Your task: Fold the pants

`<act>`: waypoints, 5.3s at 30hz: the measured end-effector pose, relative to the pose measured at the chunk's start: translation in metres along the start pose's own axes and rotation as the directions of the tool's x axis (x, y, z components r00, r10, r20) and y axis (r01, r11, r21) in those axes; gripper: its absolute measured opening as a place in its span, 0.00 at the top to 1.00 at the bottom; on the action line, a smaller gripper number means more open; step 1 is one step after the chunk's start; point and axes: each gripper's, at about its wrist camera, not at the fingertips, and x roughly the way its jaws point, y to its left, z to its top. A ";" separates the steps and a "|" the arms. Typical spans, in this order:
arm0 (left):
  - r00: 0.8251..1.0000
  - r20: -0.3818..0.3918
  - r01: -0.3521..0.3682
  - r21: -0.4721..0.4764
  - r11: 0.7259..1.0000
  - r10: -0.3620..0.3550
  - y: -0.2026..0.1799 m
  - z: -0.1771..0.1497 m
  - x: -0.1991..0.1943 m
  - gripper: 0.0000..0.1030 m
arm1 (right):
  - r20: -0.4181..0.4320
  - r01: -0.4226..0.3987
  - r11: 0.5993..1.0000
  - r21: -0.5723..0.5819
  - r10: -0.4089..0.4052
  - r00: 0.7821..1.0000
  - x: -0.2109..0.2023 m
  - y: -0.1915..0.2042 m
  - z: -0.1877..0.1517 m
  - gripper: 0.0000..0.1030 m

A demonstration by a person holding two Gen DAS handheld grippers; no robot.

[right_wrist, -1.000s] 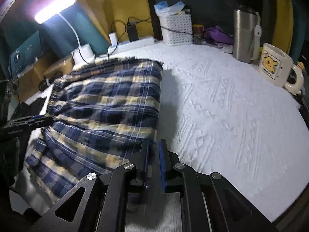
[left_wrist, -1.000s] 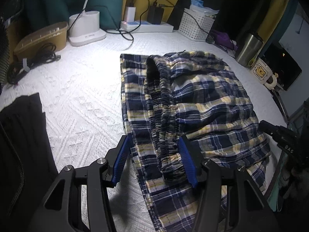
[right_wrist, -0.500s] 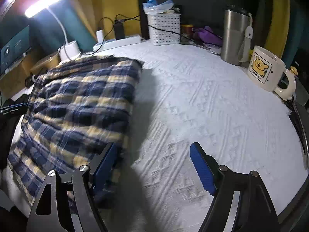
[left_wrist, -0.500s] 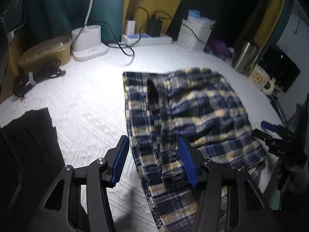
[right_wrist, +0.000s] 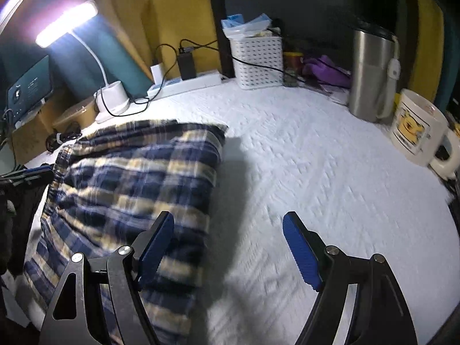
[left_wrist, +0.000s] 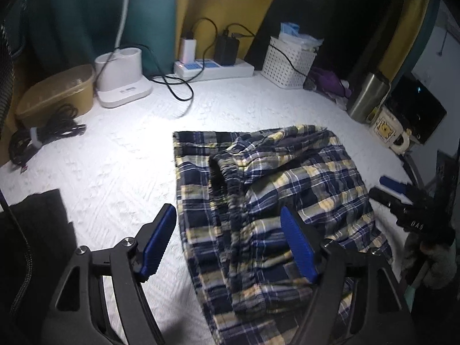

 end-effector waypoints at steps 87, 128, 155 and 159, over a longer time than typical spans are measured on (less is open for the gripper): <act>0.996 -0.059 0.078 0.085 0.993 -0.073 -0.019 0.003 0.050 0.57 | -0.089 -0.274 0.962 -0.009 0.272 0.958 0.076 0.015 0.044 0.21; 0.925 0.363 0.038 0.202 0.979 -0.110 -0.056 -0.018 -0.145 0.72 | 0.301 -0.222 0.932 -0.286 0.307 0.903 -0.116 0.104 0.052 0.79; 0.919 0.380 -0.141 0.058 0.988 0.109 0.050 -0.063 -0.179 0.72 | 0.162 -0.399 0.839 -0.370 0.481 0.862 -0.076 0.218 0.046 0.79; 0.937 0.330 -0.135 0.041 0.990 0.114 0.065 -0.058 -0.157 0.72 | 0.123 -0.415 0.841 -0.346 0.479 0.869 -0.048 0.221 0.049 0.79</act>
